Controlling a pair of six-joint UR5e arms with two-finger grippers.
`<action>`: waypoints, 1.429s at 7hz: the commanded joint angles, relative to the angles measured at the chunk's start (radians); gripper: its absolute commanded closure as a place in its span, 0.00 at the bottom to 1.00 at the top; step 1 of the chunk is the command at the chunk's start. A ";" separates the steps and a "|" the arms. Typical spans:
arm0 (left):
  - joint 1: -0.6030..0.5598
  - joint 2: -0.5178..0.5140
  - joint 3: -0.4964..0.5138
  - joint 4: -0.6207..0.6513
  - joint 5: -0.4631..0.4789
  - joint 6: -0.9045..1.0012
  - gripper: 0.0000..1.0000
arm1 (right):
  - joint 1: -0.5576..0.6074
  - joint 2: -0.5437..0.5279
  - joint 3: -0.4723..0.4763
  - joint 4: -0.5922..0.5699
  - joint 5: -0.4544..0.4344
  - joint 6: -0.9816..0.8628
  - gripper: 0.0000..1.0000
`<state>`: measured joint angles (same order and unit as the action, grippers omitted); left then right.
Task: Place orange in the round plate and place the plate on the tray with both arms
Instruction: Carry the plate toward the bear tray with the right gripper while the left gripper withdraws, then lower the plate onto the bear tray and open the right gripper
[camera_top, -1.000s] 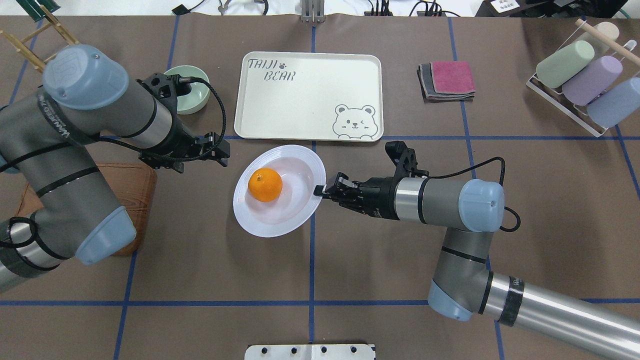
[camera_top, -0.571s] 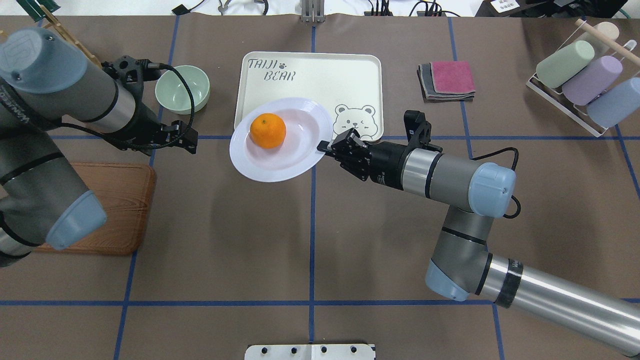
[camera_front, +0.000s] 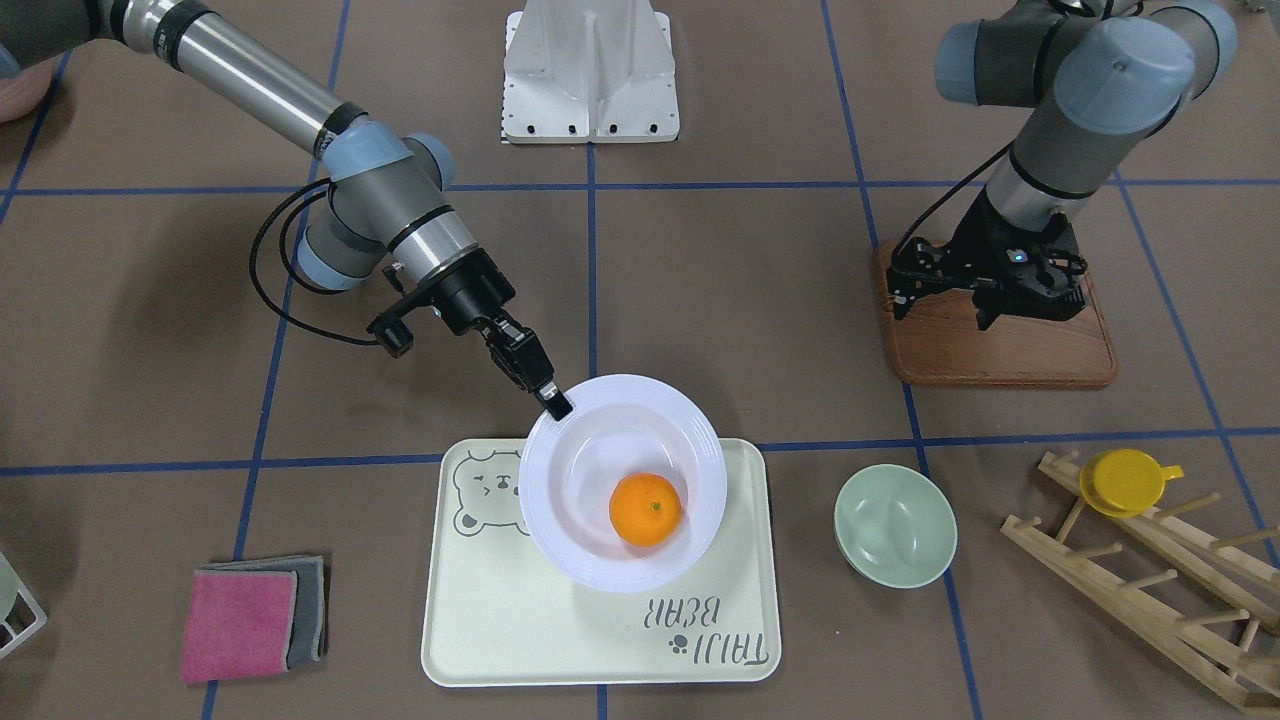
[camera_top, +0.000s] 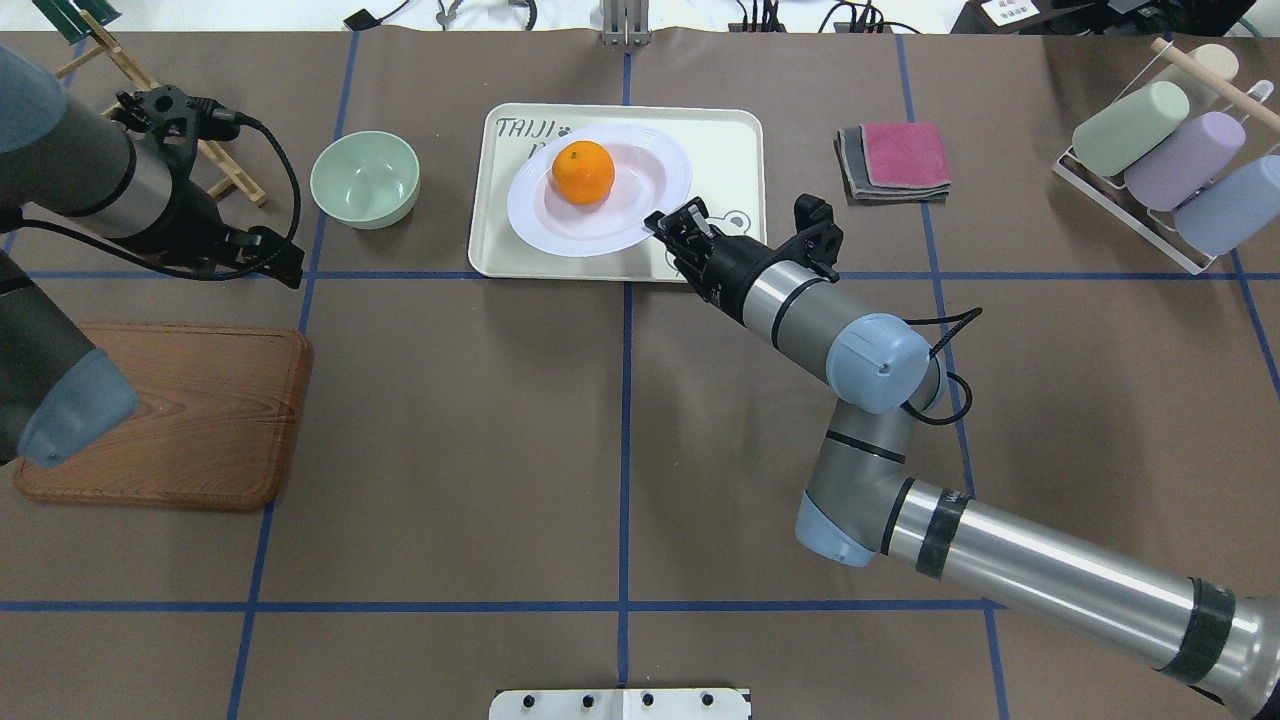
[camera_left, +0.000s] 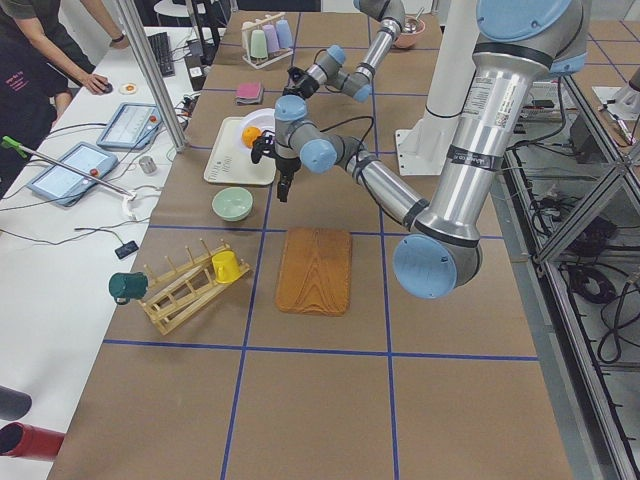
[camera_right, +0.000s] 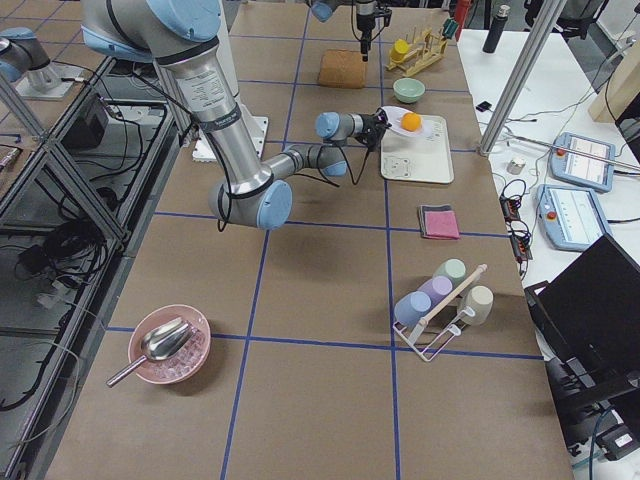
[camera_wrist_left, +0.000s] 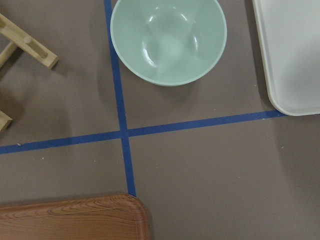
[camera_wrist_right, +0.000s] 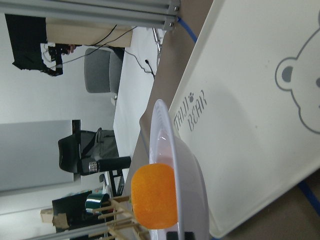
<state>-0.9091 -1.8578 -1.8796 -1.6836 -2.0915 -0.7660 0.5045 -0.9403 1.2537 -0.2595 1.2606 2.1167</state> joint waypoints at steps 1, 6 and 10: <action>-0.004 0.005 0.005 -0.001 0.005 0.008 0.03 | -0.001 0.064 -0.019 -0.179 -0.039 0.023 1.00; -0.005 0.019 -0.001 -0.005 0.008 0.007 0.02 | -0.004 0.075 -0.019 -0.242 -0.049 -0.035 0.00; -0.005 0.031 -0.001 -0.007 0.008 0.010 0.03 | 0.206 -0.093 0.300 -0.547 0.589 -0.535 0.00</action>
<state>-0.9130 -1.8277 -1.8811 -1.6911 -2.0820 -0.7569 0.6124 -0.9700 1.4010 -0.6484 1.6135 1.7288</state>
